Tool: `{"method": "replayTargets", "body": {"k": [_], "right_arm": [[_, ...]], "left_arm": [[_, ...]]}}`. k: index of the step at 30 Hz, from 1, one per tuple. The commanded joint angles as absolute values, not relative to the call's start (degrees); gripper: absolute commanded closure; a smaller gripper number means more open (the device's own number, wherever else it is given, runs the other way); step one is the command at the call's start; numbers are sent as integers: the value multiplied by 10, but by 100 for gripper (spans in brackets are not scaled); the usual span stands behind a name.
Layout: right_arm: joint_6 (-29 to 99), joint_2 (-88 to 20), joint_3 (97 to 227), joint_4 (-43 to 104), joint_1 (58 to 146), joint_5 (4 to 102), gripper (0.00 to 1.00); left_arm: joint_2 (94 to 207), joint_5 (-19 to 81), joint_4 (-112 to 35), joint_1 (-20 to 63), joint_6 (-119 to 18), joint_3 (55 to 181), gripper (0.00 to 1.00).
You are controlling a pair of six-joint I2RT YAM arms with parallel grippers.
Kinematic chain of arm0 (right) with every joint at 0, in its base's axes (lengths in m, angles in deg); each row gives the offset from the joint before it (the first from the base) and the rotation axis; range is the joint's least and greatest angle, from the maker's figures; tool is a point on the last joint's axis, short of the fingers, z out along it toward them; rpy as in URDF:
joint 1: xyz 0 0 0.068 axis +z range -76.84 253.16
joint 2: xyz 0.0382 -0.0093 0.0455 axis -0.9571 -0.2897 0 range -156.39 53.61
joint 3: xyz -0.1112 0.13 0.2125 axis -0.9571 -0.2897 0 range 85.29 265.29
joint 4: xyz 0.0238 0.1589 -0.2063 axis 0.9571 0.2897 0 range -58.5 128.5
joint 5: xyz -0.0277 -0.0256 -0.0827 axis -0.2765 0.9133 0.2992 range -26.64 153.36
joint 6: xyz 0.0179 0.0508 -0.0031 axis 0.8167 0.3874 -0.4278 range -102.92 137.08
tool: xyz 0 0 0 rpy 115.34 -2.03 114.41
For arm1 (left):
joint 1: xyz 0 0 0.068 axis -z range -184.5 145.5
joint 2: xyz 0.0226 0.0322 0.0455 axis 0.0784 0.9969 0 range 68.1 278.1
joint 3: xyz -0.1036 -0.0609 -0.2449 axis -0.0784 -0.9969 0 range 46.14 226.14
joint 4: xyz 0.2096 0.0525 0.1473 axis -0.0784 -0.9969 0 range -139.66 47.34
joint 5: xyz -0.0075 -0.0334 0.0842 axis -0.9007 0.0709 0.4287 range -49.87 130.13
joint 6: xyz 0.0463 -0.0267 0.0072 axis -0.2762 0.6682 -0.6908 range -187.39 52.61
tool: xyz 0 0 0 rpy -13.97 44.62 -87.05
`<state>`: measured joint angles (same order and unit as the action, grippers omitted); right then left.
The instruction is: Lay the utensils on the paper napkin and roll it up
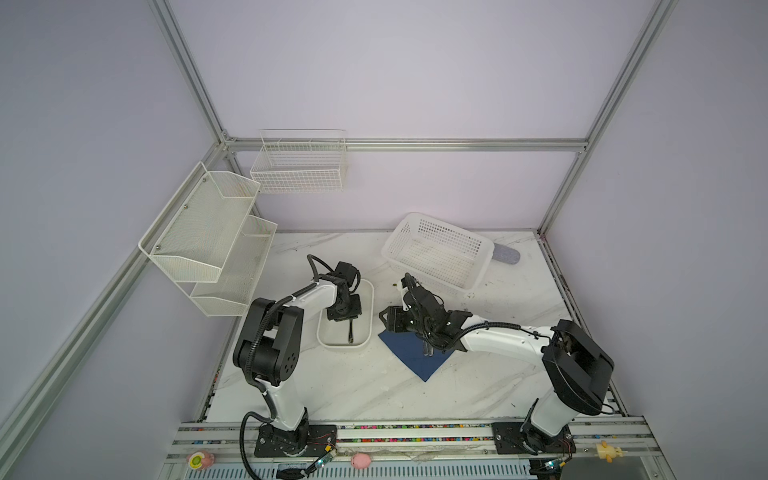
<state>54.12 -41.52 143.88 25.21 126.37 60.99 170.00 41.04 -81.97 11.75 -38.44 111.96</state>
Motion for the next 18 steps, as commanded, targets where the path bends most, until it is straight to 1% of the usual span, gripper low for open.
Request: {"method": "replayTargets", "body": {"k": [1,5,8,12,18], "right_arm": [[546,-407,1437,261,1266,612,44],[546,-405,1436,261,1266,614,44],[546,-405,1436,261,1266,613,44],[546,-405,1433,260,1266,611,44],[546,-405,1430,260,1266,612,43]], "left_arm": [[1667,420,-852,118,-386,1112,67],[1677,405,-854,118,-397,1104,68],[1699,389,-854,119,-404,1113,70],[1720,391,-841,118,-411,1125,70],[1759,385,-864,118,-430,1147,74]]}}
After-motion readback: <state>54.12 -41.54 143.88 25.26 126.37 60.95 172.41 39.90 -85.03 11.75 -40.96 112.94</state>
